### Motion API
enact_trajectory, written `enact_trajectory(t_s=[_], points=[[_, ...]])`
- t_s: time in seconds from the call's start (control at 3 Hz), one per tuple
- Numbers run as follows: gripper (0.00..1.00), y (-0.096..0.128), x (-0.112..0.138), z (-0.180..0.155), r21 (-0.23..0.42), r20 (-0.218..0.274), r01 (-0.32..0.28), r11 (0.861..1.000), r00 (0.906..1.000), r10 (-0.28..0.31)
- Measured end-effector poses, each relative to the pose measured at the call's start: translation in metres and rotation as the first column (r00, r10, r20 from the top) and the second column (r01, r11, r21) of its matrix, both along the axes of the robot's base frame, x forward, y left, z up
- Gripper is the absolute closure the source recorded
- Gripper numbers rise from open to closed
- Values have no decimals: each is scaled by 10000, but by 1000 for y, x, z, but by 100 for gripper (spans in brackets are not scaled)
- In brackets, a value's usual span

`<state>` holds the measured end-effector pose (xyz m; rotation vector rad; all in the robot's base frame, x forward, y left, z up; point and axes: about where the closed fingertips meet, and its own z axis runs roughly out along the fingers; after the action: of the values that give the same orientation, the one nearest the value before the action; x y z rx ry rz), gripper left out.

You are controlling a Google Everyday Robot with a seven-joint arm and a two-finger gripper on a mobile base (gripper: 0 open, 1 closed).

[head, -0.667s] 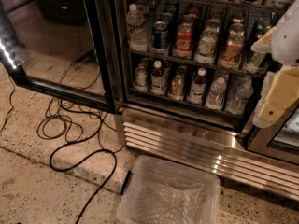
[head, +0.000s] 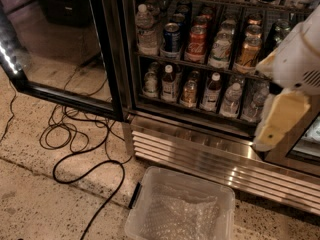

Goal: Pick 7up can from bottom shelf of fridge

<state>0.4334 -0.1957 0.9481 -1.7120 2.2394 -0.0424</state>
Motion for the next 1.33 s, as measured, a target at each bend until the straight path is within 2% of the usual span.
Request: enact_trajectory(t_s=[0.33,0.67,1.0,1.33], points=[[0,44,-2,-55,399,-343,85,9992,9994,-71],[0,78,-1,-105,636,-915,-20,9980,9958,78],[0,102,-1,-144,750,-1607,-195,9970,9865,314],[0,103,-1,-146,752,-1646,-193,9970,9859,315]])
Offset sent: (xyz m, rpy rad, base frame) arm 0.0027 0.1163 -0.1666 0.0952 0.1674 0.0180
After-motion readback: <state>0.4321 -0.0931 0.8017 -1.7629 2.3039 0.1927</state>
